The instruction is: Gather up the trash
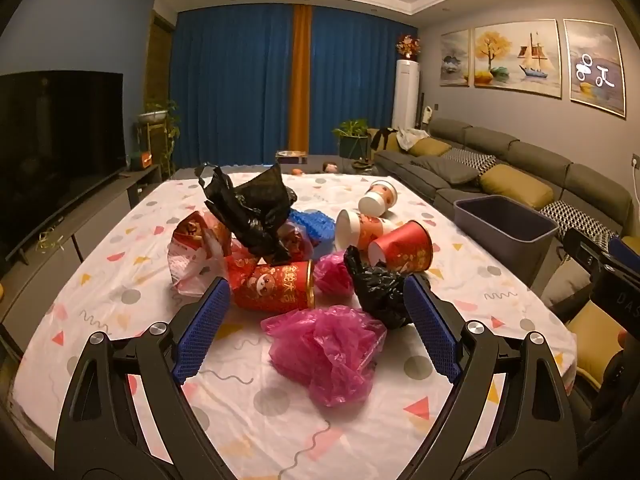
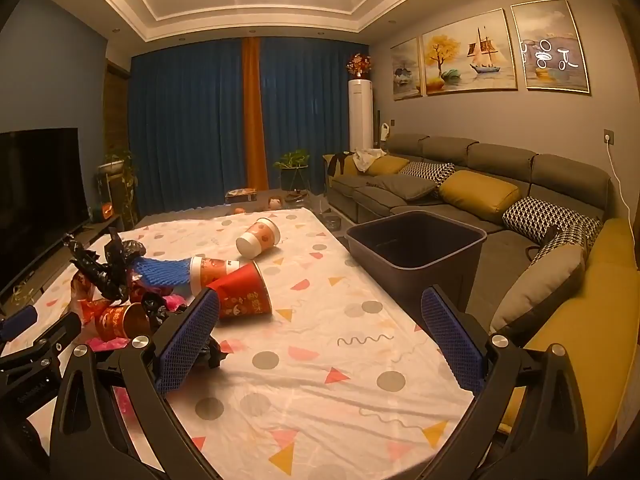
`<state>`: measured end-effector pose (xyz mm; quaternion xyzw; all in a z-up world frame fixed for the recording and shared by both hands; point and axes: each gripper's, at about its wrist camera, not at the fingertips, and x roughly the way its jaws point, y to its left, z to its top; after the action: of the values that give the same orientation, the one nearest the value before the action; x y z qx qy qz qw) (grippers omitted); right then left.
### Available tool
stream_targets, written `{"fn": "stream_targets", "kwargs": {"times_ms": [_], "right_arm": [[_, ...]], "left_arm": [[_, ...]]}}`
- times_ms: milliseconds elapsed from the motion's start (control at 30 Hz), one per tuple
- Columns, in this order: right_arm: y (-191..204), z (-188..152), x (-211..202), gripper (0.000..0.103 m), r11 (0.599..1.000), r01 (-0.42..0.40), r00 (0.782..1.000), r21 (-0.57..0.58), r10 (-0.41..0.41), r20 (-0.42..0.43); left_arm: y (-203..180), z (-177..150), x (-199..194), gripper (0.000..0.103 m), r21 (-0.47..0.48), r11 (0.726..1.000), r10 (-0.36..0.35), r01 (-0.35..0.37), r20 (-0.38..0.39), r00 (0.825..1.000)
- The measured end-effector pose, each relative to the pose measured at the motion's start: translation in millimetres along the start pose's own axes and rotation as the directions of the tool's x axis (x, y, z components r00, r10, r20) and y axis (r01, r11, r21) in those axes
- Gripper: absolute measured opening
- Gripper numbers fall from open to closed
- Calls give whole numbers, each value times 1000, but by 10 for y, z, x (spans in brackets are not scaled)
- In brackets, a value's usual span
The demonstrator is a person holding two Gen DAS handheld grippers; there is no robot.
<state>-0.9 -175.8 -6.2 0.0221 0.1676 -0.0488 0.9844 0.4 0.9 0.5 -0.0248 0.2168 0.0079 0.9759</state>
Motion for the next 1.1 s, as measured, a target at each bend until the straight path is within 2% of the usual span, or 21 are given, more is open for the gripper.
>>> {"fn": "stream_targets", "kwargs": {"times_ms": [1100], "right_arm": [[3,-3,19,98,1000,10,1000,6,-10,0]], "left_arm": [[14,-9,-49,87,-8,1000,-2,2,9,1000]]}}
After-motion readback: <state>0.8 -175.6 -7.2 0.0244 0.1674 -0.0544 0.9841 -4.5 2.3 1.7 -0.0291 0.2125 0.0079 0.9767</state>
